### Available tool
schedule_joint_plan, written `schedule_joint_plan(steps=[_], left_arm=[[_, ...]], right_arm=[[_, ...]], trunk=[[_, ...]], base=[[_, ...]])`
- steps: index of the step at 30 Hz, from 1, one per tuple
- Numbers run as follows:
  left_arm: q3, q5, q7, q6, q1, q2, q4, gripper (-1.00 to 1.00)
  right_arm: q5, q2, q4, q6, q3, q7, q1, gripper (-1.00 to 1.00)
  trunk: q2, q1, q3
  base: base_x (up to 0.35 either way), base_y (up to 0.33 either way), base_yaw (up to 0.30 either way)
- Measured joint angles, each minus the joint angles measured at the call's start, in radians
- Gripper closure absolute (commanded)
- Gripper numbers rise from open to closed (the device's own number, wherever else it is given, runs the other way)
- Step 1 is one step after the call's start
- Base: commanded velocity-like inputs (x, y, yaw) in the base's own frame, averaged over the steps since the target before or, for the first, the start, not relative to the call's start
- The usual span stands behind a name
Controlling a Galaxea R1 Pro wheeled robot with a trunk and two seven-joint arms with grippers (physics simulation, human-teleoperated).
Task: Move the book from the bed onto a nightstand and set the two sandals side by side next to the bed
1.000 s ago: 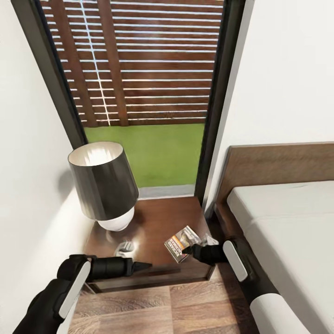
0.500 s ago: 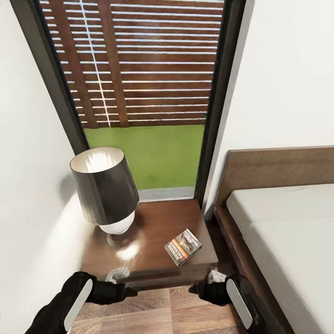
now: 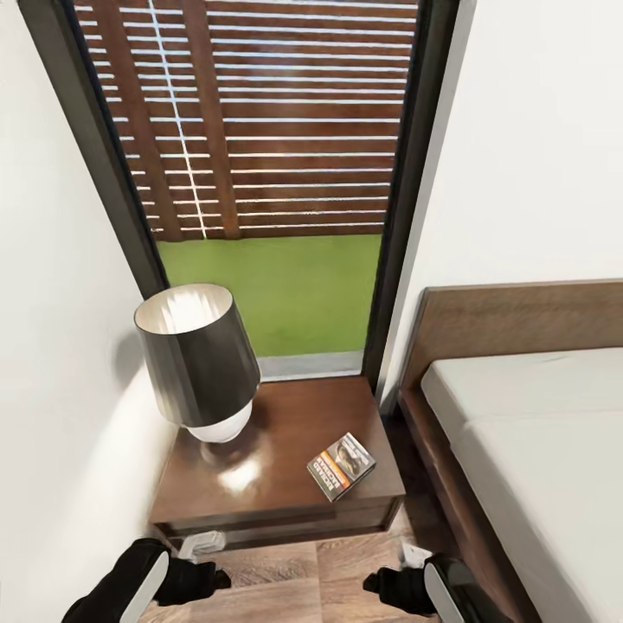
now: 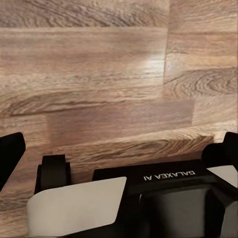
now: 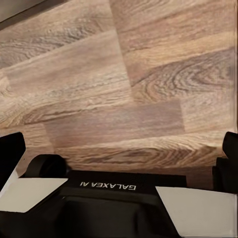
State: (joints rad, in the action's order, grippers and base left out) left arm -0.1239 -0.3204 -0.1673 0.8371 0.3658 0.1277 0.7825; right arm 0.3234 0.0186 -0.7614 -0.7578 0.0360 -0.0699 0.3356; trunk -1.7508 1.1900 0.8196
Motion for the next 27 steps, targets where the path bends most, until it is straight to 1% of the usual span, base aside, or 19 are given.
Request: schedule_joint_plan(steps=[4, 8, 9, 13, 16, 17, 18, 24, 27], left_arm=[[-0.014, 0.001, 0.022, -0.043, 0.0, -0.008, -0.052, -1.0], [-0.057, 0.004, 0.03, -0.107, 0.0, -0.025, -0.126, -1.0], [-0.057, 0.004, 0.03, -0.107, 0.0, -0.025, -0.126, -1.0], [-0.104, 0.006, 0.05, -0.195, 0.0, -0.034, -0.216, -1.0], [-0.124, 0.006, 0.077, -0.257, 0.0, -0.041, -0.285, -1.0], [-0.128, 0.006, 0.084, -0.28, 0.0, -0.046, -0.309, -1.0], [-0.128, 0.006, 0.084, -0.281, 0.0, -0.046, -0.31, -1.0], [-0.141, 0.009, 0.115, -0.434, 0.0, -0.078, -0.424, -1.0], [-0.143, 0.011, 0.123, -0.483, 0.001, -0.086, -0.461, -1.0]], right_arm=[[-0.048, 0.003, 0.058, 0.06, 0.0, 0.0, -0.001, -1.0], [-0.075, 0.006, 0.122, 0.11, 0.0, -0.002, -0.001, -1.0], [-0.075, 0.006, 0.122, 0.111, 0.0, -0.002, -0.001, -1.0], [-0.087, 0.008, 0.19, 0.163, -0.001, -0.003, -0.001, -1.0], [-0.092, 0.007, 0.243, 0.214, -0.003, -0.004, -0.001, -1.0], [-0.093, 0.007, 0.26, 0.231, -0.004, -0.005, -0.001, -1.0], [-0.092, 0.007, 0.261, 0.231, -0.004, -0.005, -0.001, -1.0], [-0.096, 0.008, 0.372, 0.324, -0.006, -0.005, -0.001, -1.0], [-0.097, 0.009, 0.427, 0.379, -0.006, -0.005, -0.001, -1.0]], trunk=[[0.028, -0.015, -0.013], [0.056, -0.031, -0.025], [0.063, -0.035, -0.028], [0.091, -0.05, -0.041], [0.112, -0.061, -0.05], [0.119, -0.065, -0.053], [0.126, -0.069, -0.056], [0.168, -0.092, -0.075], [0.189, -0.104, -0.085]], base=[[0.0, 0.0, 0.0], [0.0, 0.0, 0.0], [0.0, 0.0, 0.0], [0.0, 0.0, 0.0], [0.0, 0.0, 0.0], [0.0, 0.0, 0.0], [0.0, 0.0, 0.0], [0.0, 0.0, 0.0], [0.0, 0.0, 0.0]])
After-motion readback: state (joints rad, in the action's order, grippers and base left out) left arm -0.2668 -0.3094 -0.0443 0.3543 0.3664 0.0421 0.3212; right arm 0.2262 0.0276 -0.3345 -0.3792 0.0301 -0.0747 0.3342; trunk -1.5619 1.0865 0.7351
